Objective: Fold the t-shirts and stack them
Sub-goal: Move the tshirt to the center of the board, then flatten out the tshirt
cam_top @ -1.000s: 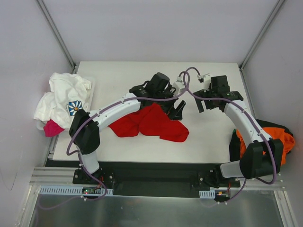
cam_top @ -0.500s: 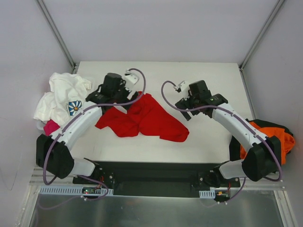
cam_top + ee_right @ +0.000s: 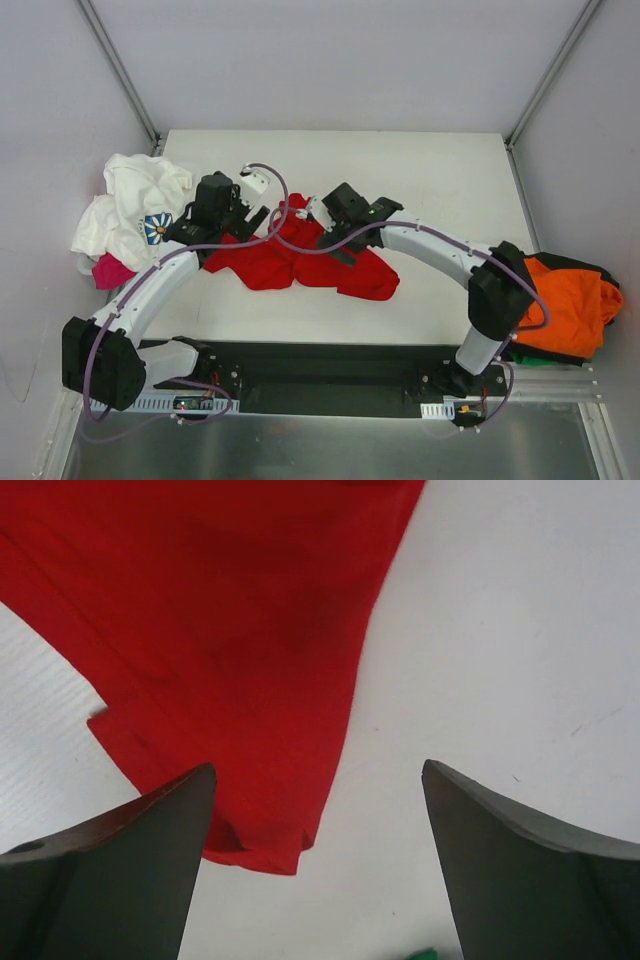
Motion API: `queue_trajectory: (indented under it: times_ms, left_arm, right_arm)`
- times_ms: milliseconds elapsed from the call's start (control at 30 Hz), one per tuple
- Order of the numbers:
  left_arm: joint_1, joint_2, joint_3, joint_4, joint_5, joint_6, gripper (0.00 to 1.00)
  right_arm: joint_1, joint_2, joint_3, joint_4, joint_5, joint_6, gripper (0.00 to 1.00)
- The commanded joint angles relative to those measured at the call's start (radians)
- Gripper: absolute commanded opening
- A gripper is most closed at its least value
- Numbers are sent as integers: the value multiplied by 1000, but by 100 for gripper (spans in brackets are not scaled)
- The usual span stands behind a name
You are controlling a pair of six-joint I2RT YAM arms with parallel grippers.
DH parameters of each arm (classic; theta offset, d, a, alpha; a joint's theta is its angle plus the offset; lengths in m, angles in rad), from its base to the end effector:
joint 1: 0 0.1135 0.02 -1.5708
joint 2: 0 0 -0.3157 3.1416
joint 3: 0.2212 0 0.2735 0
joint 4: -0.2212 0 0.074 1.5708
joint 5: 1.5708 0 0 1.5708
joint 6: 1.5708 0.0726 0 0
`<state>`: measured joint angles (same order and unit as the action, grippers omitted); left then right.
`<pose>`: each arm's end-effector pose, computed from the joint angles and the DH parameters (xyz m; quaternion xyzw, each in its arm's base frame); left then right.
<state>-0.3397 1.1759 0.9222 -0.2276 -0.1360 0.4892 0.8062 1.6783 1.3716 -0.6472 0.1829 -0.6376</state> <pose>0.2873 -0.0911 0.3285 0.3114 0.7952 0.0966 0.5112 0.2937 0.2871 0.2854 -0.6062 0.7305 -0.0613 0.3086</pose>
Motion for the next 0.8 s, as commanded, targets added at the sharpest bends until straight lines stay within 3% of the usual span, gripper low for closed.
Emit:
queue_trajectory:
  times_ms: [0,267,767]
  left_arm:
    - [45,24,-16,96,-45,43,99]
    - [218,129,4,135,19,61,99]
    - [240,232,58,145,49,42,99]
  right_arm:
    - [79,70,55,6,58,-25,88]
    - [186,156,113,32,66,-24,86]
    - [283,319,290,6,43,-13,84]
